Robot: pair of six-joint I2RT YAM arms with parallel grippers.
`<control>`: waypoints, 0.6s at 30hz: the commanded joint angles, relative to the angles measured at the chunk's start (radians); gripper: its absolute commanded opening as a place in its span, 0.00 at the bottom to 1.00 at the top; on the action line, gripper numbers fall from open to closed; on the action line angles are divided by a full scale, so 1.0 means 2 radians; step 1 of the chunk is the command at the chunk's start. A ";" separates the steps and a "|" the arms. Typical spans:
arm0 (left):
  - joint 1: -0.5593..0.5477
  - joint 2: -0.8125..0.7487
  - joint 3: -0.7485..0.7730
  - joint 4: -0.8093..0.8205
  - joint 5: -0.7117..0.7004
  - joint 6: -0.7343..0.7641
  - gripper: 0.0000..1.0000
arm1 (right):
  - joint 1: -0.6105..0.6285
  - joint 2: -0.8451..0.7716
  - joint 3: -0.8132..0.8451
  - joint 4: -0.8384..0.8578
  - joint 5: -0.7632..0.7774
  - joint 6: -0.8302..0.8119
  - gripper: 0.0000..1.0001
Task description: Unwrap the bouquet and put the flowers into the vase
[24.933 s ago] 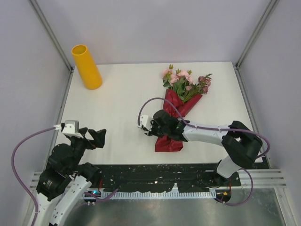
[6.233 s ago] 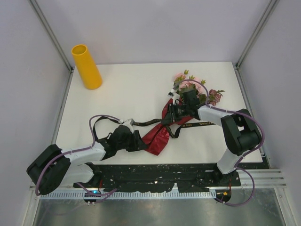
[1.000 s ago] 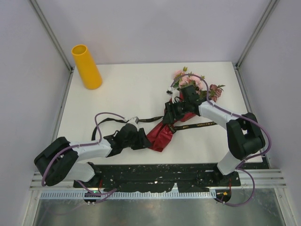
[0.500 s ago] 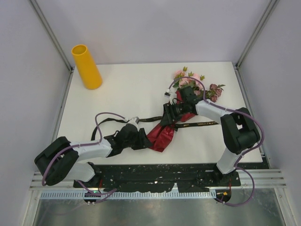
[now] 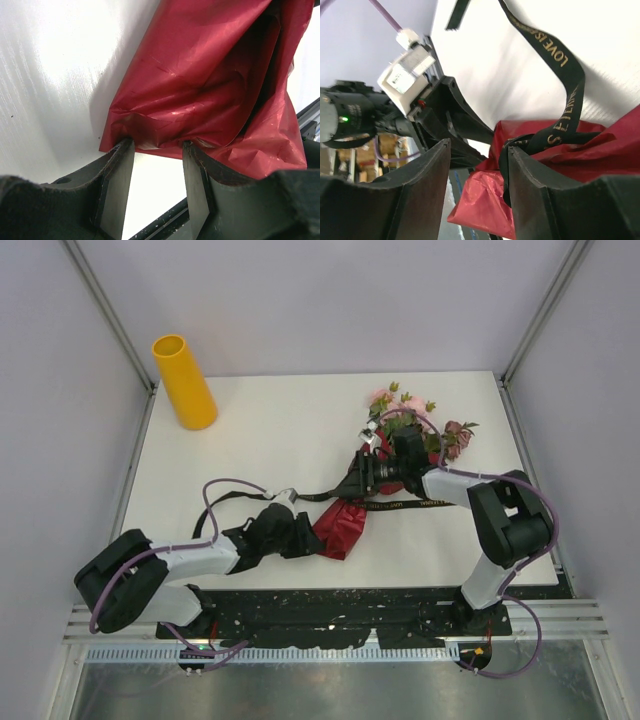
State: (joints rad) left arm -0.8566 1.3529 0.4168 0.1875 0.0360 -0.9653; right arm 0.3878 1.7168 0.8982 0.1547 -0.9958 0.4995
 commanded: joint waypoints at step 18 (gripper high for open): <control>-0.005 0.057 -0.014 -0.106 -0.029 0.017 0.50 | -0.045 -0.106 0.043 -0.116 0.112 -0.066 0.18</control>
State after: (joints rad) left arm -0.8600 1.3907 0.4408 0.2024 0.0372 -0.9653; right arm 0.2928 1.5978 0.9028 0.1200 -0.9020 0.5381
